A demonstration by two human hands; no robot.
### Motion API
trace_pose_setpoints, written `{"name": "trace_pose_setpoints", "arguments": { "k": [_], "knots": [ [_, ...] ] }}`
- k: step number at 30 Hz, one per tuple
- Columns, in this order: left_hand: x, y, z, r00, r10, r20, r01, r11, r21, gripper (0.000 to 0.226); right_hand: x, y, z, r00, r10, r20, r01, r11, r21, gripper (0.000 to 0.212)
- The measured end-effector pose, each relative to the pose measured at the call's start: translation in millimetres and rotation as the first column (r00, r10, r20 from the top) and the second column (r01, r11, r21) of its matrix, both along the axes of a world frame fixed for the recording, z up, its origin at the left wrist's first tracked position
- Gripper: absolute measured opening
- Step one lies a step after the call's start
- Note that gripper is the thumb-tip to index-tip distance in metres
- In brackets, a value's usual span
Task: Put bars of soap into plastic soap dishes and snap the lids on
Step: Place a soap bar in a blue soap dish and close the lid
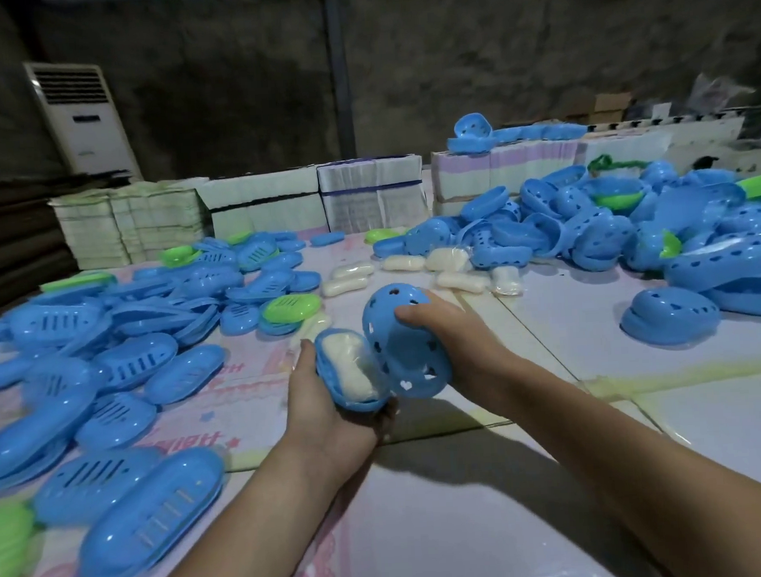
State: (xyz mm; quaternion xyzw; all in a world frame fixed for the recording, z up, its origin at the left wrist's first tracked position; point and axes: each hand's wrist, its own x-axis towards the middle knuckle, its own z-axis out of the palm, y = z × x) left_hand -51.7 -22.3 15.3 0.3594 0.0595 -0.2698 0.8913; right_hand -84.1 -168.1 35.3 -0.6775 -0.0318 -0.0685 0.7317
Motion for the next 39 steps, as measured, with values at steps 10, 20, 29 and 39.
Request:
{"name": "trace_pose_setpoints", "arguments": {
  "k": [10,20,29,39],
  "knots": [
    [2,2,4,0.997,0.063,-0.04,-0.064,0.997,-0.034,0.056,7,6,-14,0.943,-0.332,0.012,0.28,0.776,-0.565,0.043],
    [-2,1,8,0.995,0.096,-0.029,-0.094,0.994,0.059,0.062,1,12,-17,0.976,-0.189,-0.111,0.068,0.744,-0.665,0.068],
    [6,4,3,0.993,0.111,0.046,-0.114,0.989,0.089,0.076,-3,21,-17,0.971,-0.203,0.129,0.24,0.783,-0.574,0.08],
    [-3,-5,-3,0.963,0.122,0.239,-0.157,0.979,0.132,0.034,3,16,-18,0.964,-0.228,0.139,0.266,0.765,-0.587,0.057]
  ]
}}
